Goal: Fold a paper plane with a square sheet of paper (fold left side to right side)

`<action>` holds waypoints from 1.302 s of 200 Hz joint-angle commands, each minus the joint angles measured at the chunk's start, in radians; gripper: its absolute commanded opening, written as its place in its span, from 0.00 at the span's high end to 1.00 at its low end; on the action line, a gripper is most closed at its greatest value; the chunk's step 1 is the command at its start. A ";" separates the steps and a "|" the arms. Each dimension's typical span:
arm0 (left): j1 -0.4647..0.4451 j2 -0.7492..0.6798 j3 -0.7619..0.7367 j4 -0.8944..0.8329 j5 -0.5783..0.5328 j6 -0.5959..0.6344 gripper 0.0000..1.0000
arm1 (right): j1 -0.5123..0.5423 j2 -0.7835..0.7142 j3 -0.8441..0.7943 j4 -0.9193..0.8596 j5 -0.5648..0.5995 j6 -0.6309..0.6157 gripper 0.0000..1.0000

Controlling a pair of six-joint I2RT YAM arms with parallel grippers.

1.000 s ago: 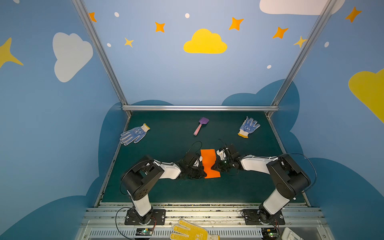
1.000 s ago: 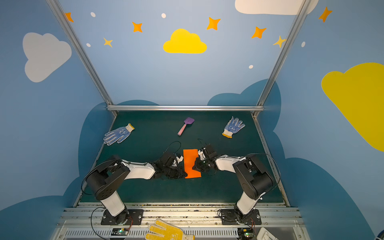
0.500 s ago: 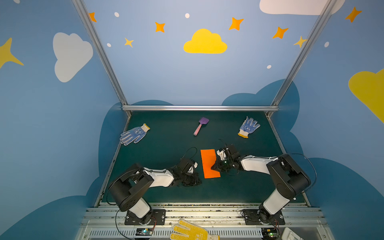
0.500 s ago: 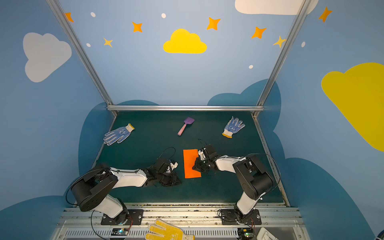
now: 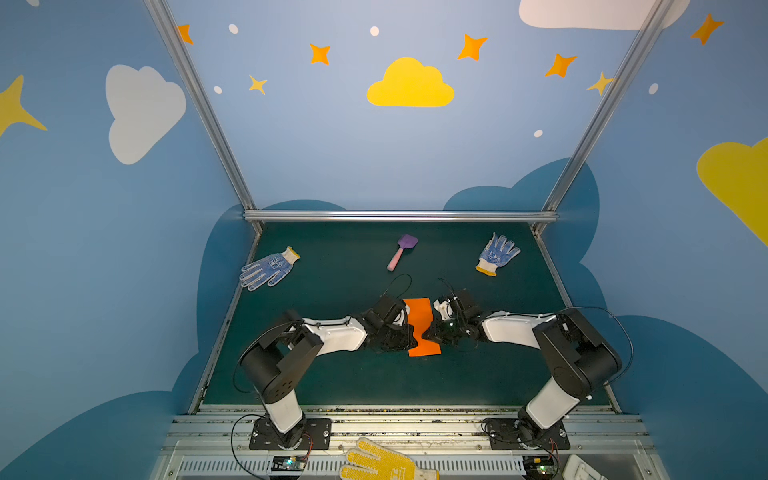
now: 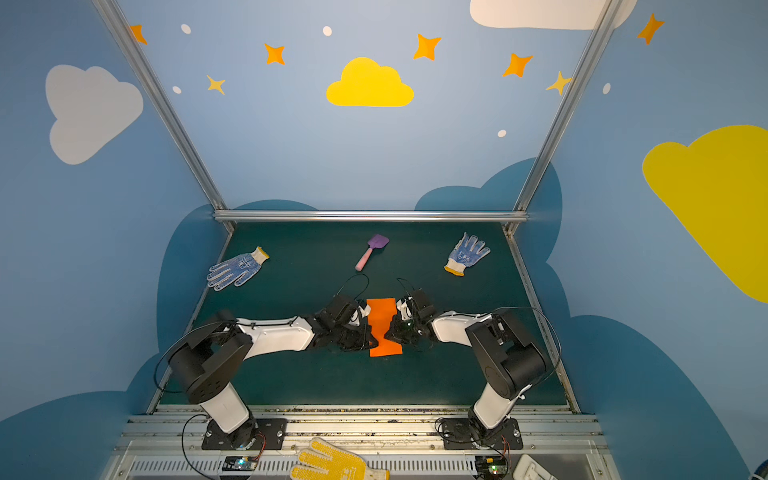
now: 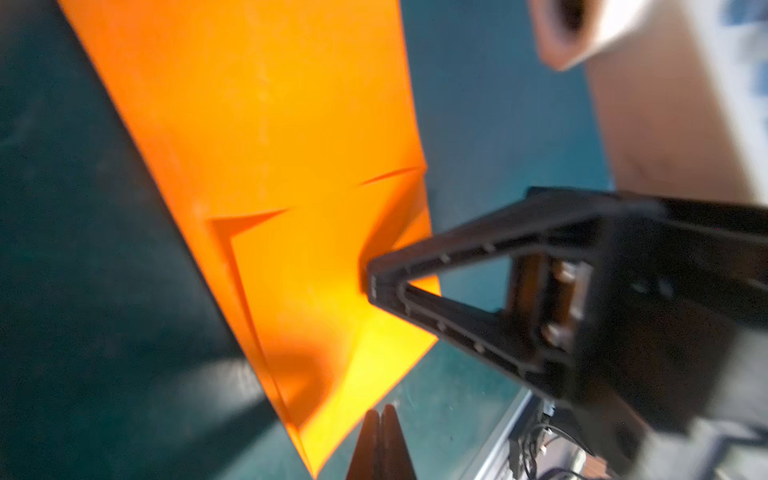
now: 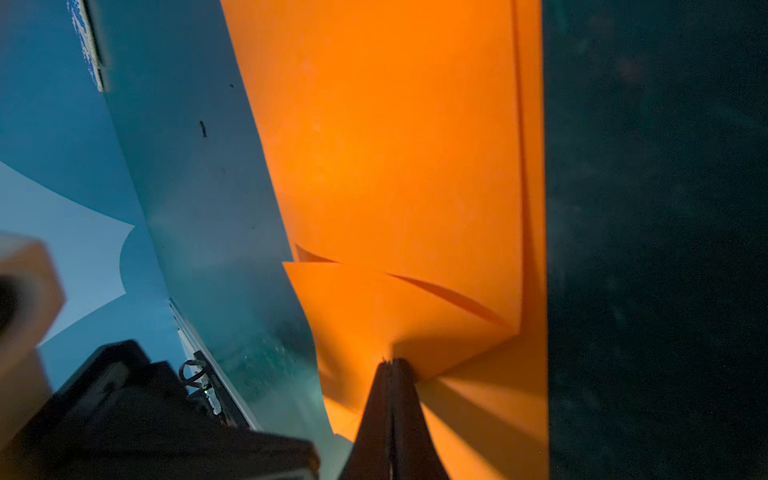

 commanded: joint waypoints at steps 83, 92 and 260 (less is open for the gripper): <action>0.013 0.081 -0.083 0.051 0.013 0.014 0.96 | -0.242 0.105 0.091 -0.173 0.045 -0.161 1.00; 0.013 0.079 -0.083 0.053 0.015 0.012 0.96 | -0.280 0.110 0.100 -0.179 0.030 -0.167 1.00; 0.106 0.042 0.187 -0.177 0.052 0.129 0.90 | -0.234 -0.366 -0.234 -0.138 -0.085 -0.002 0.81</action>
